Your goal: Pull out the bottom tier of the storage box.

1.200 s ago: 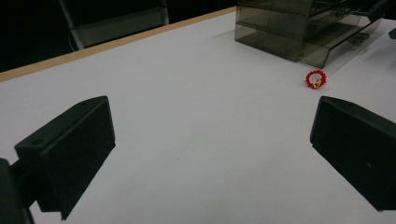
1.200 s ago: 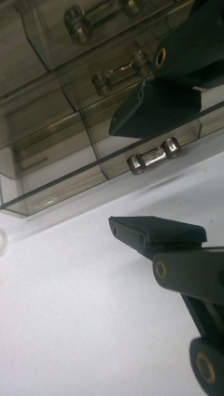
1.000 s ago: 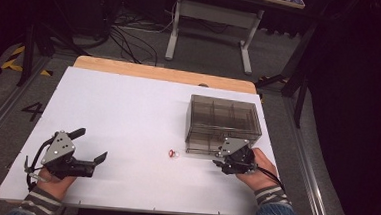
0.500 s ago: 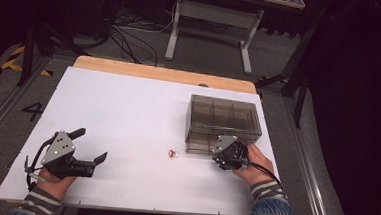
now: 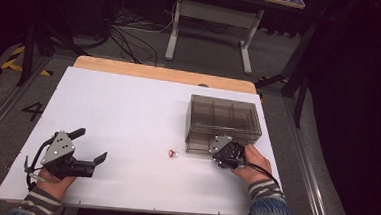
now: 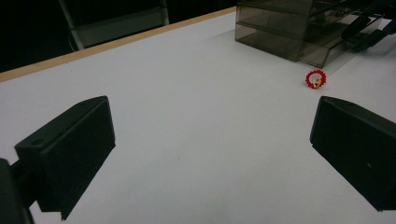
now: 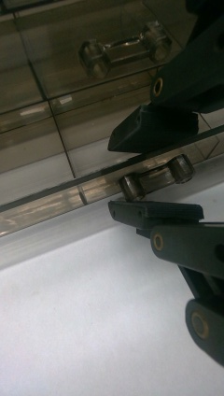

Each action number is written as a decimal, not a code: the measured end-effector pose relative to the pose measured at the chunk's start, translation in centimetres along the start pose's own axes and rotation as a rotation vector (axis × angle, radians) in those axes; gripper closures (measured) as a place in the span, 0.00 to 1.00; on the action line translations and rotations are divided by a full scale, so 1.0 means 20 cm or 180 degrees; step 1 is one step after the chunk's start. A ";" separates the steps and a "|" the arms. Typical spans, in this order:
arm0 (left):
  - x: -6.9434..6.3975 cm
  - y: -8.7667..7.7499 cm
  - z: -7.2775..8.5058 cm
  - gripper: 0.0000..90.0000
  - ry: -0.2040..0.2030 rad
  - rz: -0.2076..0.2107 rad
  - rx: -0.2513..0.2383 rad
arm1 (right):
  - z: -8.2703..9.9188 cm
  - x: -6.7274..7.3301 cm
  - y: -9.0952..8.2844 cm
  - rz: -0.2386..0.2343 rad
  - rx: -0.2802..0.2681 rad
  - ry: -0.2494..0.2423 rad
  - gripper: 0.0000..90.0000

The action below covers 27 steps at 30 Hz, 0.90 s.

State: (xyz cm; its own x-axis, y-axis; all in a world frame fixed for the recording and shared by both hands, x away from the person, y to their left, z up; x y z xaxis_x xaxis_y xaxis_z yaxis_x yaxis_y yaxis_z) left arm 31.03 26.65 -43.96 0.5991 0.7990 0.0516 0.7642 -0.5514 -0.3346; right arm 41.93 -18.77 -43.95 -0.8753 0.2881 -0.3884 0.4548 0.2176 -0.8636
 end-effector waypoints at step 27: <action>0.00 0.00 0.00 0.01 -0.0009 -0.0003 -0.0009 | 0.03 0.12 -0.12 -0.0144 -0.0087 0.0068 0.73</action>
Point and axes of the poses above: each handheld gripper's, and its own axes: y roughly forward along the jaws, z roughly out of its underside, x roughly to its left, the point moved 1 cm from there along y, roughly forward along the jaws
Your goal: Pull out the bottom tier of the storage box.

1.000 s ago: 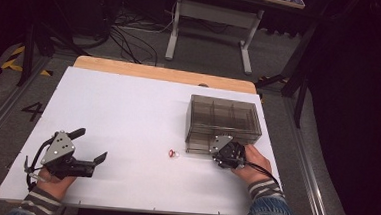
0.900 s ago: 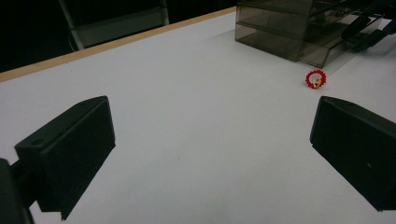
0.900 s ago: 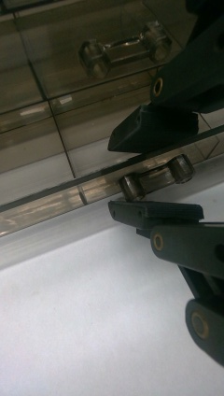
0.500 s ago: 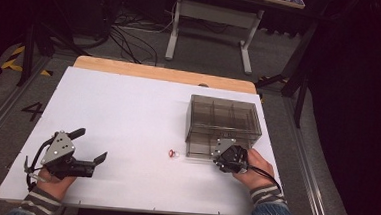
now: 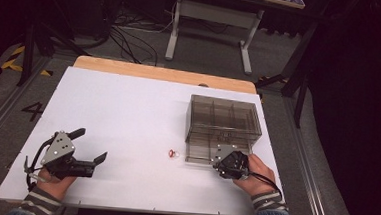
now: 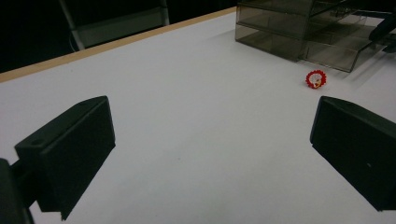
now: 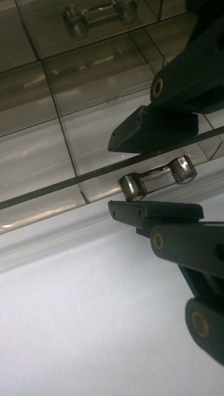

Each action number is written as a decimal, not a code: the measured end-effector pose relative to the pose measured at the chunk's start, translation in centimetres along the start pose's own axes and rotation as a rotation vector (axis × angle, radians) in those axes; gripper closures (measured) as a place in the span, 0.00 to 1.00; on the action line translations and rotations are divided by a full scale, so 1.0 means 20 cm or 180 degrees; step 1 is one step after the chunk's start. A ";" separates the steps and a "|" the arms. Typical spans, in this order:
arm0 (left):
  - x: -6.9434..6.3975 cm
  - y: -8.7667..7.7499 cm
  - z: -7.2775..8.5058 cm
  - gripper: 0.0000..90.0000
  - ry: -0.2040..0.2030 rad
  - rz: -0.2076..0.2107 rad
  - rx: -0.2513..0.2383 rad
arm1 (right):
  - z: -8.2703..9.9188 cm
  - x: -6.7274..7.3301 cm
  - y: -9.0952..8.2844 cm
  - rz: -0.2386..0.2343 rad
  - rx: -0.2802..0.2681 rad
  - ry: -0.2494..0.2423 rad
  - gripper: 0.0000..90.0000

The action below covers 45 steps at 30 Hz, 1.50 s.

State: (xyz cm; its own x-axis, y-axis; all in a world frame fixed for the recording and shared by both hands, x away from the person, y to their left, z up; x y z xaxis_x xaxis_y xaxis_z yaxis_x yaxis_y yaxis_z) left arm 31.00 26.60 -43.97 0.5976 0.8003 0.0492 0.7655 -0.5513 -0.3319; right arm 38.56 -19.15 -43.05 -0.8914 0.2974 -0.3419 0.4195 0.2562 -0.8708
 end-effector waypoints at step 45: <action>0.00 0.01 0.00 0.01 0.0027 0.0022 0.0010 | 0.00 0.02 -0.18 0.0057 -0.0839 0.0366 0.55</action>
Point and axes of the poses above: each handheld gripper's, and its own axes: y roughly forward along the jaws, z roughly out of its underside, x roughly to its left, the point moved 1 cm from there along y, roughly forward along the jaws
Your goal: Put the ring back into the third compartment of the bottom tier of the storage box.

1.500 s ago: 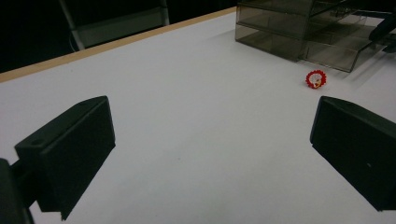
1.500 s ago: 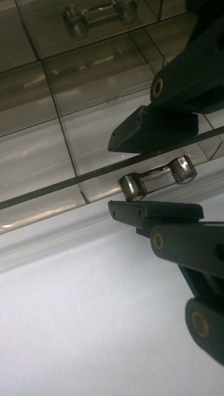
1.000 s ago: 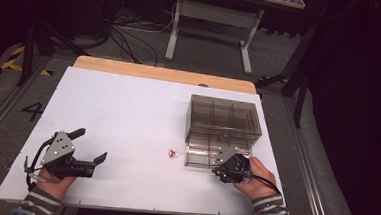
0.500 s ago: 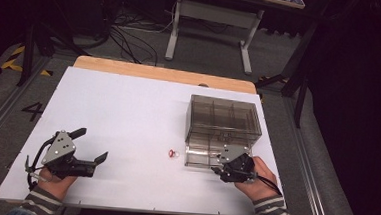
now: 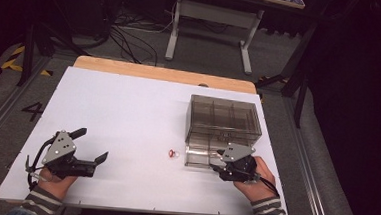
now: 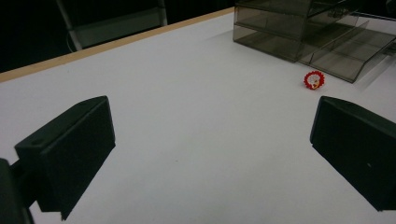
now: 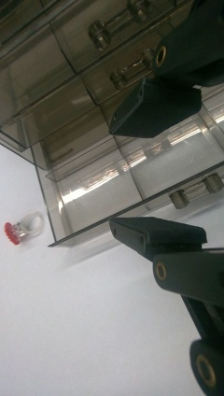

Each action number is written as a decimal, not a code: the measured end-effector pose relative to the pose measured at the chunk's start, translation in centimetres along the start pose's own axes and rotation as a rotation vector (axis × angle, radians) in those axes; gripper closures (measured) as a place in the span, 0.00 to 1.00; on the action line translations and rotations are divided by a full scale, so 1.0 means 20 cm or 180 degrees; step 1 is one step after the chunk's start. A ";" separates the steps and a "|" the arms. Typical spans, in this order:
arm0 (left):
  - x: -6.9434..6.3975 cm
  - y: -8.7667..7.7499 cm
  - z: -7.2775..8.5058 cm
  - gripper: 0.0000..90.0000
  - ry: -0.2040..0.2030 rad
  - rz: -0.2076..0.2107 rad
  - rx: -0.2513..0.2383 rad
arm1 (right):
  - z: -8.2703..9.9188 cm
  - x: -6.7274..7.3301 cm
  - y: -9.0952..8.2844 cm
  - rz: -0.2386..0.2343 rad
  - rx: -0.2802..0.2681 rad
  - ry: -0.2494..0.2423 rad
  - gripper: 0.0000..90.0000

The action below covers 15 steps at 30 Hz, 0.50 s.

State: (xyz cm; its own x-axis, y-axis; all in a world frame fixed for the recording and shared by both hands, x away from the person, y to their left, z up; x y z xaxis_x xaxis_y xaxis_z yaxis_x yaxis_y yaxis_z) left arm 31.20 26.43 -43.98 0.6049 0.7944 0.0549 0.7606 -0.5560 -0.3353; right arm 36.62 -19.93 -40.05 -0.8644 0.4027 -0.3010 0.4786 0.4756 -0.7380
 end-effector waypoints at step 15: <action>0.00 0.00 0.00 0.01 -0.0007 0.0009 0.0002 | -0.03 0.00 -0.03 -0.0053 -0.0195 0.0211 0.52</action>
Point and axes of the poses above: each handheld gripper's, and its own axes: y roughly forward along the jaws, z roughly out of its underside, x roughly to its left, the point moved 1 cm from there along y, roughly forward along the jaws
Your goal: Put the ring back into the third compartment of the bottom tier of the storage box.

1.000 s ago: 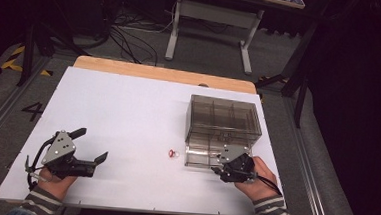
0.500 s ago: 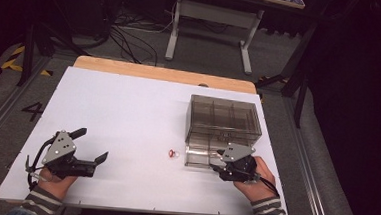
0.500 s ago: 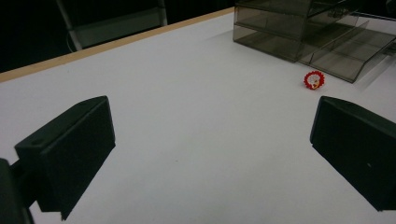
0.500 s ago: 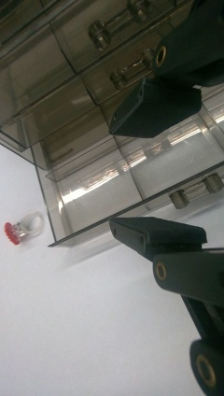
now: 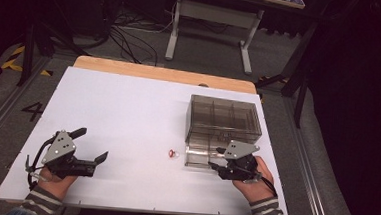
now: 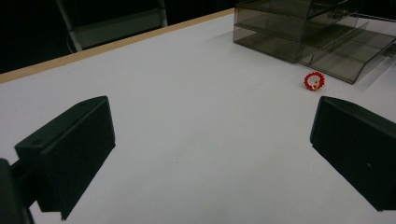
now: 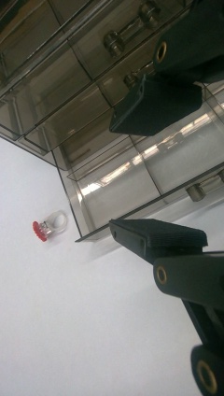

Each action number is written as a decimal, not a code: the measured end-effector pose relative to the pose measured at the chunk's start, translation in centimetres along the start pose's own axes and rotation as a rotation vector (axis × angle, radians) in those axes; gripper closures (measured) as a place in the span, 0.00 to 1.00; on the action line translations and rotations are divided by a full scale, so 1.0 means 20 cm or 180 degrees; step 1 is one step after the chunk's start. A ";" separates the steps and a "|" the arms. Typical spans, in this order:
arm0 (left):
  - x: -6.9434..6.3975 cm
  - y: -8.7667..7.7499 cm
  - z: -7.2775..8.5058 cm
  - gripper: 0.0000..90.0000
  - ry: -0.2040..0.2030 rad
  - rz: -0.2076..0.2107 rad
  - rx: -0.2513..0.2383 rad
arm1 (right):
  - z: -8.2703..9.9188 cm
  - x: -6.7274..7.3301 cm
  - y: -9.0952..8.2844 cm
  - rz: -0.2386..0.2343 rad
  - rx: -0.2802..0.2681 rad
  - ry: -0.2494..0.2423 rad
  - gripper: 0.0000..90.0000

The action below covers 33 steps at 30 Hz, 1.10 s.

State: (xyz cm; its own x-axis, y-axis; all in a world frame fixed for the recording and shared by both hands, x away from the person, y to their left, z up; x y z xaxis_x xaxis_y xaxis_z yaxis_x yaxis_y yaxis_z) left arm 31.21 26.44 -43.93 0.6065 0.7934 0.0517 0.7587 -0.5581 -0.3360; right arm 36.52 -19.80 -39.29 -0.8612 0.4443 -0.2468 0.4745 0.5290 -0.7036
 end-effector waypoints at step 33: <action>0.00 0.00 0.00 0.01 0.0015 0.0001 0.0000 | -0.20 0.01 0.05 -0.0290 -0.0012 0.0303 0.50</action>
State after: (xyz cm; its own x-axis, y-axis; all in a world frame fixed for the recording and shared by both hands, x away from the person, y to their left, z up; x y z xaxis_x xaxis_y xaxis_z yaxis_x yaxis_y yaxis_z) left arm 31.25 26.49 -43.95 0.6080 0.7919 0.0562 0.7584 -0.5584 -0.3361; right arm 37.58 -16.26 -37.41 -0.8797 0.4608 -0.1174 0.3958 0.5728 -0.7178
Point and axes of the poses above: each handheld gripper's, and its own axes: y roughly forward along the jaws, z roughly out of its underside, x roughly to its left, the point moved 1 cm from there along y, roughly forward along the jaws
